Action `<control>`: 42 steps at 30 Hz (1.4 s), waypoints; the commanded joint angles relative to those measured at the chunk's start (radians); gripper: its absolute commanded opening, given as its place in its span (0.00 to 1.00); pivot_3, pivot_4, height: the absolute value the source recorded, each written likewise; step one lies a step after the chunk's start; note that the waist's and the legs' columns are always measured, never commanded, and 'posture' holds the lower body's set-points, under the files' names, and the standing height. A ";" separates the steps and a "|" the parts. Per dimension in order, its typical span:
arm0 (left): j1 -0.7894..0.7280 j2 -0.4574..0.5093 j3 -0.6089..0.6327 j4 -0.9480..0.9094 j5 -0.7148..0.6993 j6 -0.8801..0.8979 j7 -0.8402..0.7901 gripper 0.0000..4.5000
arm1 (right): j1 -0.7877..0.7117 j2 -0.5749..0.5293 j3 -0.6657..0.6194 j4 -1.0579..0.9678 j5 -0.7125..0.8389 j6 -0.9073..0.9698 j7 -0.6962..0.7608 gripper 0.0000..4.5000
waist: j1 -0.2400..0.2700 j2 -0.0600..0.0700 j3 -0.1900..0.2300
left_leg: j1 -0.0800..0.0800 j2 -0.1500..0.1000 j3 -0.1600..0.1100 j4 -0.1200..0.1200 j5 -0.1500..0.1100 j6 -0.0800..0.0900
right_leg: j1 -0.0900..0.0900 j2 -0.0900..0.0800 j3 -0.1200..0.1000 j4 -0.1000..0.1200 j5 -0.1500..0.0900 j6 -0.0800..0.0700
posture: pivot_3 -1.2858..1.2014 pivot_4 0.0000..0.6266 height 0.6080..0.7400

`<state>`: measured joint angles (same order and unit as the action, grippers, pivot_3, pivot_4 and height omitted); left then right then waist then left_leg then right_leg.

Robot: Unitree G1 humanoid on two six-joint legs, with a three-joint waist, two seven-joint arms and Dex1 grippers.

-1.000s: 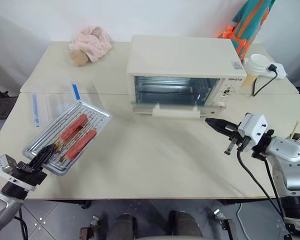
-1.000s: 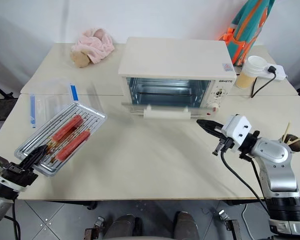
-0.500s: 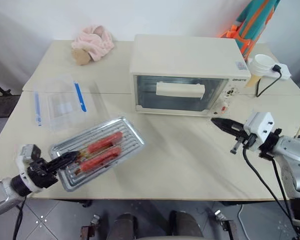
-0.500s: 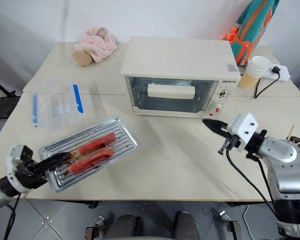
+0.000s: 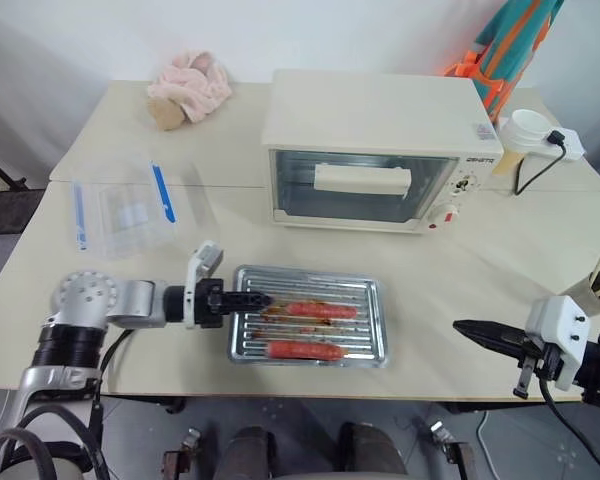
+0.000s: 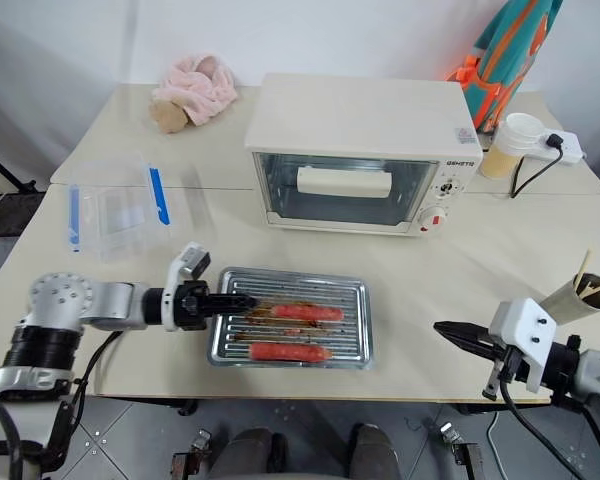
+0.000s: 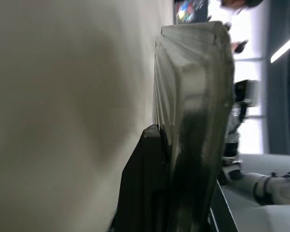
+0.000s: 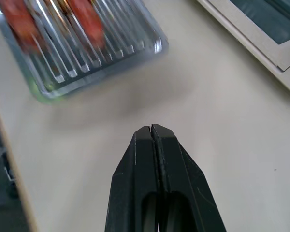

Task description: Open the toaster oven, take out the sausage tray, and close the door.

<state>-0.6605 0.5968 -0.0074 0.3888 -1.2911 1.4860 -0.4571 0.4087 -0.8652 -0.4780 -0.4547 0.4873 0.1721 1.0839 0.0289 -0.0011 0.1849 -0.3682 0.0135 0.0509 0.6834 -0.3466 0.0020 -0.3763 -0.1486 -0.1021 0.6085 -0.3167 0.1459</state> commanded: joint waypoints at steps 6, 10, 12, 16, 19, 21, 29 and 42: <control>-0.082 -0.131 0.018 0.098 0.203 -0.030 -0.078 0.00 | 0.104 0.029 -0.085 -0.152 0.049 0.057 -0.011 0.01 | 0.022 0.000 -0.001 | 0.000 -0.002 0.000 0.002 0.001 0.002 | 0.002 -0.001 0.001 -0.001 0.001 0.001 | 0.52 0.24 1.00; -0.073 -0.129 0.017 0.072 0.260 -0.012 -0.113 0.05 | 0.111 0.032 -0.091 -0.166 0.052 0.069 -0.017 0.00 | 0.024 0.000 -0.001 | 0.001 -0.001 0.000 0.002 0.002 0.002 | 0.002 -0.001 0.001 -0.001 0.002 0.001 | 0.52 0.24 1.00; -0.069 -0.129 0.020 0.061 0.277 0.000 -0.132 0.13 | 0.109 0.032 -0.091 -0.168 0.053 0.073 -0.019 0.00 | 0.021 0.000 -0.001 | 0.000 -0.001 0.000 0.002 0.002 0.002 | 0.002 -0.001 0.001 -0.001 0.002 0.001 | 0.52 0.24 1.00; -0.049 -0.121 0.054 0.005 0.303 -0.008 -0.149 0.39 | 0.099 0.031 -0.086 -0.167 0.055 0.076 -0.022 0.00 | 0.017 0.000 -0.001 | 0.000 -0.001 0.000 0.002 0.002 0.002 | 0.002 -0.001 0.001 -0.001 0.002 0.001 | 0.52 0.24 1.00; -0.046 -0.099 0.105 -0.030 0.314 -0.011 -0.135 0.60 | 0.090 0.028 -0.080 -0.167 0.057 0.078 -0.024 0.00 | 0.015 0.000 -0.001 | 0.000 -0.001 -0.001 0.002 0.002 0.002 | 0.001 -0.001 0.001 -0.001 0.002 0.001 | 0.52 0.24 1.00; -0.036 -0.066 0.110 -0.074 0.327 -0.025 -0.154 0.73 | 0.084 0.027 -0.074 -0.167 0.057 0.080 -0.024 0.00 | 0.012 -0.001 0.000 | 0.000 -0.001 0.000 0.002 0.002 0.002 | 0.001 -0.001 0.001 -0.001 0.002 0.001 | 0.52 0.24 1.00; 0.138 0.220 0.099 -0.323 0.405 -0.266 -0.453 0.99 | 0.046 0.017 -0.039 -0.147 0.062 0.078 0.007 0.00 | -0.010 -0.001 0.000 | 0.000 0.000 -0.002 0.000 0.002 0.001 | 0.000 0.000 0.001 -0.001 0.002 0.001 | 0.52 0.24 1.00; 0.621 0.294 0.430 -0.264 0.706 -1.319 -0.837 1.00 | -0.166 0.082 0.048 0.037 0.063 -0.179 0.150 0.62 | -0.004 -0.001 0.000 | -0.001 0.001 0.000 -0.001 0.000 0.002 | 0.000 -0.001 -0.001 -0.006 0.002 0.000 | 0.52 0.24 1.00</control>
<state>-0.0475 0.8903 0.3587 0.1323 -0.5903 0.2291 -1.3095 0.2478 -0.7904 -0.4281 -0.4324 0.5439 0.0394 1.2117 0.0244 -0.0019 0.1850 -0.3697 0.0150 0.0506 0.6823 -0.3467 0.0044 -0.3761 -0.1496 -0.1030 0.6031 -0.3148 0.1460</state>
